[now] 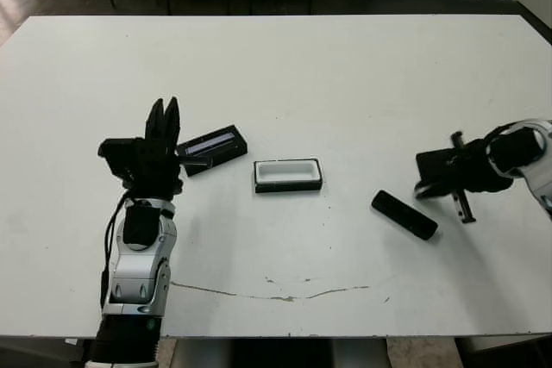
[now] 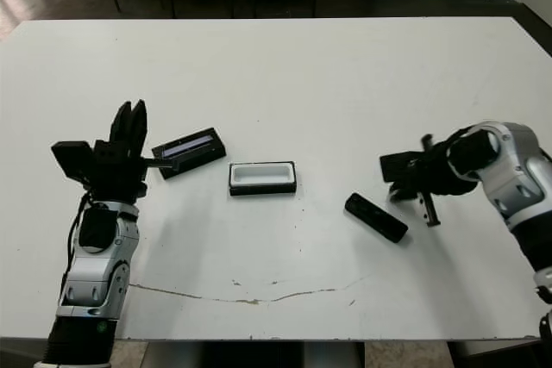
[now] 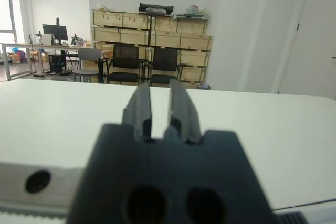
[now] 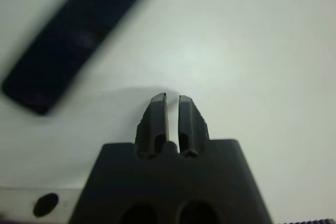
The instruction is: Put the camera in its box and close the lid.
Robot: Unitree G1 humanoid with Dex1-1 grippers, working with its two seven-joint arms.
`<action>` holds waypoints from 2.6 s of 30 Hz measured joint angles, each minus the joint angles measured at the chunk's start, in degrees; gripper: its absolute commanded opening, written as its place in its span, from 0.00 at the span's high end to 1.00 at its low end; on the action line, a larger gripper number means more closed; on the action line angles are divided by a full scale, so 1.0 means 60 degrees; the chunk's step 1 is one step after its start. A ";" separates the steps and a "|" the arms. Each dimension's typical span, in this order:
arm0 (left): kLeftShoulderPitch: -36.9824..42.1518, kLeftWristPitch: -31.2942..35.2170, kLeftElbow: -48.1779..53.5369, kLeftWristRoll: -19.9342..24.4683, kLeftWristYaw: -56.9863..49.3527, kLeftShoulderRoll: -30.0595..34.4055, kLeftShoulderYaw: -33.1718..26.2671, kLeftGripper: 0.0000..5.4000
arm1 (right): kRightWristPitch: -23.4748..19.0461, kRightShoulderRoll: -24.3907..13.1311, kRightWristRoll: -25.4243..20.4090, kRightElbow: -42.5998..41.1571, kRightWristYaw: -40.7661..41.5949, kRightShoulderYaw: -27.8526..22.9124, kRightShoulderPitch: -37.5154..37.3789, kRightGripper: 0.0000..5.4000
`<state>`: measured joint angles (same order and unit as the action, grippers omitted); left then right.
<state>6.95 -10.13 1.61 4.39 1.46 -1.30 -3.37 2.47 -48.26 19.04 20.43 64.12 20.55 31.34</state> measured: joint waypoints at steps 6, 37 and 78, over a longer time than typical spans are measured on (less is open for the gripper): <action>-0.0015 0.0013 0.0074 0.0013 0.0007 -0.0003 -0.0008 1.00 | 0.0151 0.0047 -0.1371 -0.1047 -0.2008 -0.2260 -0.0987 1.00; -0.0094 0.0108 0.0248 0.0012 0.0082 0.0147 -0.0076 1.00 | -0.3866 0.0560 -0.7918 -0.4587 -0.0419 -0.5097 -0.4919 0.13; -0.0293 0.0341 0.0366 0.0172 -0.0005 0.0158 -0.0113 1.00 | -0.1792 0.2197 -0.7093 -0.2514 -0.1461 -0.4666 -0.6099 0.62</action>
<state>5.20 -8.09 3.81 5.42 1.43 -0.35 -4.05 -8.28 -35.08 -23.51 5.34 55.35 -7.44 -5.26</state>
